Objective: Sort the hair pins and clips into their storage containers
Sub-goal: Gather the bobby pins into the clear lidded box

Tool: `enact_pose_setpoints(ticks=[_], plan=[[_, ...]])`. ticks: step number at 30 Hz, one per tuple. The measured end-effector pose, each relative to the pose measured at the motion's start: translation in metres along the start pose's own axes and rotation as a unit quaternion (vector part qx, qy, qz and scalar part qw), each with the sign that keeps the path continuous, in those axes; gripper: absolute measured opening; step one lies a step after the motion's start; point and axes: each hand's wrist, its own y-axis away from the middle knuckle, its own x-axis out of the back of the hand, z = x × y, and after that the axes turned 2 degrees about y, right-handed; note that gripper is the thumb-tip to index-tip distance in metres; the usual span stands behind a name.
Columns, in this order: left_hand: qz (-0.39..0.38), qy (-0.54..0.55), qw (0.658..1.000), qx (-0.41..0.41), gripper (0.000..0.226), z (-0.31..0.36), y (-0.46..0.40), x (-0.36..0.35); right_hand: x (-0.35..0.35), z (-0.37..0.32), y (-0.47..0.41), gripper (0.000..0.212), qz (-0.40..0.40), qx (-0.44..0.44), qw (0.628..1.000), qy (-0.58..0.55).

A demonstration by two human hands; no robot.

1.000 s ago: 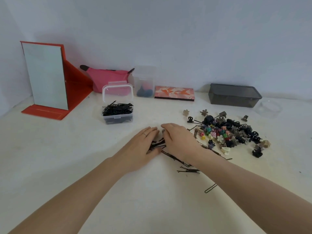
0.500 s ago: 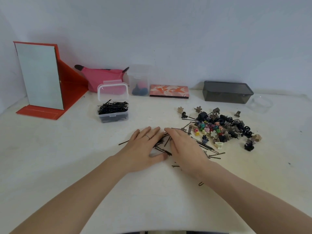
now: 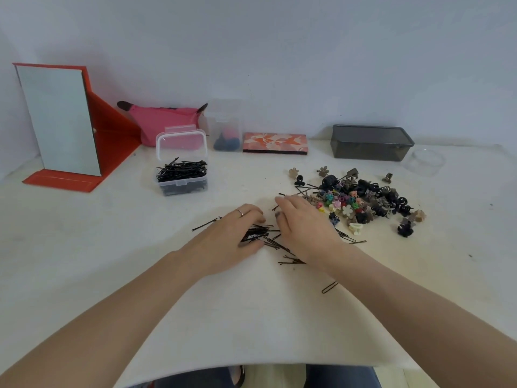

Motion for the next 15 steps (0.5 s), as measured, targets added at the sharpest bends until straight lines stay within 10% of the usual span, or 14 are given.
enact_pose_setpoints(ticks=[5,15], plan=[[0.0,-0.155,0.983,0.097,0.079,-0.007,0.007,0.012,-0.004,-0.011,0.023,0.038,-0.008,0.009,1.0,0.013],[-0.016,-0.089,0.994,0.062,0.06,0.008,0.013,0.012,0.006,-0.009,0.057,0.04,0.046,-0.003,0.998,-0.029]])
